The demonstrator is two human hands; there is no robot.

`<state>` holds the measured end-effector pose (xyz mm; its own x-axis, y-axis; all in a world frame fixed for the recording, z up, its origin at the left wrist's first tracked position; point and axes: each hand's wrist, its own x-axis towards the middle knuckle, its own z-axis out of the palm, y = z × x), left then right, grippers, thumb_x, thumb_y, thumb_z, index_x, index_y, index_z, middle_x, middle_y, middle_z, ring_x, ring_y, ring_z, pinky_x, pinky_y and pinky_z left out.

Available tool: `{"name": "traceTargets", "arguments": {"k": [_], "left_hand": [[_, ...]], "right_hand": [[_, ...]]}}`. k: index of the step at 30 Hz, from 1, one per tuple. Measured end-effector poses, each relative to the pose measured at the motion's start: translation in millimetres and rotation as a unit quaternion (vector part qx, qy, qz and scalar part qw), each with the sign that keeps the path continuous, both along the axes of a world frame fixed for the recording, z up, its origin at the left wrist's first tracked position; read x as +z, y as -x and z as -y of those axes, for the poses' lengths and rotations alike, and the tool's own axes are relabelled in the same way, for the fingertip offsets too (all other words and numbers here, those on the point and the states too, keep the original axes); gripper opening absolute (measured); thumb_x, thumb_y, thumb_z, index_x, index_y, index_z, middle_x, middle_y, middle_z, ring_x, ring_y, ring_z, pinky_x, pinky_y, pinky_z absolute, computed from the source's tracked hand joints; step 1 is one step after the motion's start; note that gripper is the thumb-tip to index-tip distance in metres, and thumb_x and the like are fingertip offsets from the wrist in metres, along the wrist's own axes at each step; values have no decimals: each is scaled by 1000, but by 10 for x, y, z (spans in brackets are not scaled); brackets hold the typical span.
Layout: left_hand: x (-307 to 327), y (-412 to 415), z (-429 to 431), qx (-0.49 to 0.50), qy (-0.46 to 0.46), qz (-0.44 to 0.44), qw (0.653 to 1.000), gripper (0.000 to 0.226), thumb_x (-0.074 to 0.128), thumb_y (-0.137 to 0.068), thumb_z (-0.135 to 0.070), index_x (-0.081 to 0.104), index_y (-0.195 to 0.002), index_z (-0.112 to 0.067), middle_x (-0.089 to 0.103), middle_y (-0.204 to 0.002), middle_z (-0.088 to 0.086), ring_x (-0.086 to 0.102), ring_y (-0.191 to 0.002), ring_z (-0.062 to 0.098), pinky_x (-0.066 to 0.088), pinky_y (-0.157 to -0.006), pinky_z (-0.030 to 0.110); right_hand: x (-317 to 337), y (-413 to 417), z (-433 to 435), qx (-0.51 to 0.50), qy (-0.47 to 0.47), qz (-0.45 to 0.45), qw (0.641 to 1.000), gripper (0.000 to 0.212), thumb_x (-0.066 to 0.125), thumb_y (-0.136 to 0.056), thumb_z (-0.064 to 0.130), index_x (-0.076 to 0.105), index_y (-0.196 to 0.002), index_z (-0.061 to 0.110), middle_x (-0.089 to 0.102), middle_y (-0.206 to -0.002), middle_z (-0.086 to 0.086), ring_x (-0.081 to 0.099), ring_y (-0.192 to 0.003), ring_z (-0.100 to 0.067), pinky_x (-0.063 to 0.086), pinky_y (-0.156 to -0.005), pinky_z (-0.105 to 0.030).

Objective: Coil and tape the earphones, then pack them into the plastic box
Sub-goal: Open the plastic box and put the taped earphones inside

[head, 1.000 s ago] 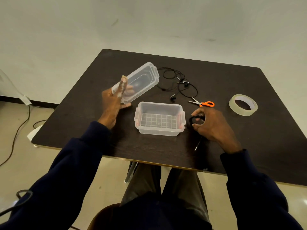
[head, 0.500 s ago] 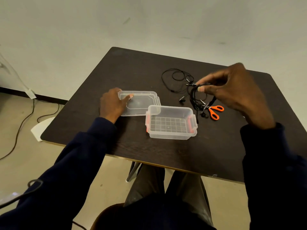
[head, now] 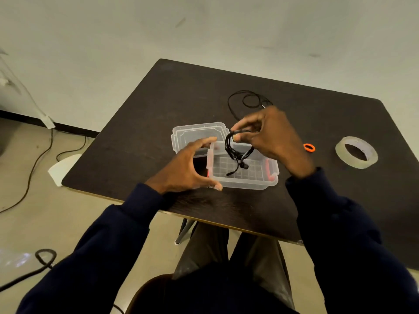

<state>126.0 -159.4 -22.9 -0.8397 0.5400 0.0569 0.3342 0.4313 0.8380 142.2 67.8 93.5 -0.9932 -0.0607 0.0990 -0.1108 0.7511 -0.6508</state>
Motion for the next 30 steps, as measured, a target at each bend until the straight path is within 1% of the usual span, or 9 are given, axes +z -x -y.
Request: {"name": "traceTargets", "arguments": {"k": [3,5,10,15,17,19,20,24,30], "left_hand": [[-17,36,-51,-9,-3,-3,1000,118,91,-59,-63,31,-158,-39,39,-161,-8,36,-146,9,33,-119,36],[-16,59,-73,-15,8,-3,1000,117,92,-62,-59,29,-159,-39,37,-163,-6,34,-147,8,31,-119,36],[-6,72,-153,-19,8,0,1000,113,91,-68,-54,26,-160,-39,33,-166,-7,30,-150,8,26,-124,42],[-19,65,-176,-20,1,-1,1000,113,90,-70,-51,27,-161,-34,34,-165,-9,30,-151,8,24,-126,46],[-10,55,-173,-17,3,-5,1000,113,90,-70,-52,26,-161,-34,34,-165,-9,30,-151,8,23,-126,48],[-12,49,-180,-13,4,-6,1000,113,90,-70,-53,26,-162,-34,34,-165,-9,30,-151,8,24,-126,50],[-15,46,-183,-13,4,-6,1000,113,90,-70,-52,26,-162,-34,34,-165,-10,30,-151,8,25,-126,51],[-25,47,-180,-13,-4,-4,1000,112,91,-71,-51,27,-161,-34,35,-165,-9,31,-151,7,28,-126,51],[-2,25,-179,-14,-7,-4,1000,112,89,-71,-51,27,-162,-31,37,-163,-8,34,-149,8,28,-125,52]], "right_hand": [[-201,24,6,-12,1,35,999,21,89,-78,18,73,-90,21,76,-75,7,72,-69,0,61,-73,-31],[-270,46,-9,-17,0,39,999,22,88,-78,17,69,-86,21,75,-72,6,70,-61,3,61,-67,-30],[-315,-22,-1,-31,-26,-14,999,14,89,-76,26,77,-80,20,72,-68,11,68,-61,1,55,-61,-18],[-403,-125,-1,-47,-59,-58,995,6,84,-82,21,81,-86,17,65,-72,16,63,-66,2,55,-67,-20],[-478,-157,14,-59,-90,-81,991,7,82,-84,24,83,-90,20,66,-78,15,62,-75,-1,55,-71,-26],[-531,-177,27,-71,-144,-99,982,9,80,-87,28,83,-94,24,72,-92,9,63,-92,-11,54,-76,-34],[-546,-177,25,-72,-157,-98,980,9,79,-88,27,82,-96,24,74,-95,7,64,-95,-14,55,-78,-37],[-600,-137,9,-59,-243,-79,965,14,77,-89,21,79,-101,28,75,-90,-2,70,-85,-25,60,-74,-46],[-620,-191,36,-15,-346,-47,937,23,71,-94,26,71,-116,20,71,-109,-8,69,-98,-30,58,-84,-48]]}}
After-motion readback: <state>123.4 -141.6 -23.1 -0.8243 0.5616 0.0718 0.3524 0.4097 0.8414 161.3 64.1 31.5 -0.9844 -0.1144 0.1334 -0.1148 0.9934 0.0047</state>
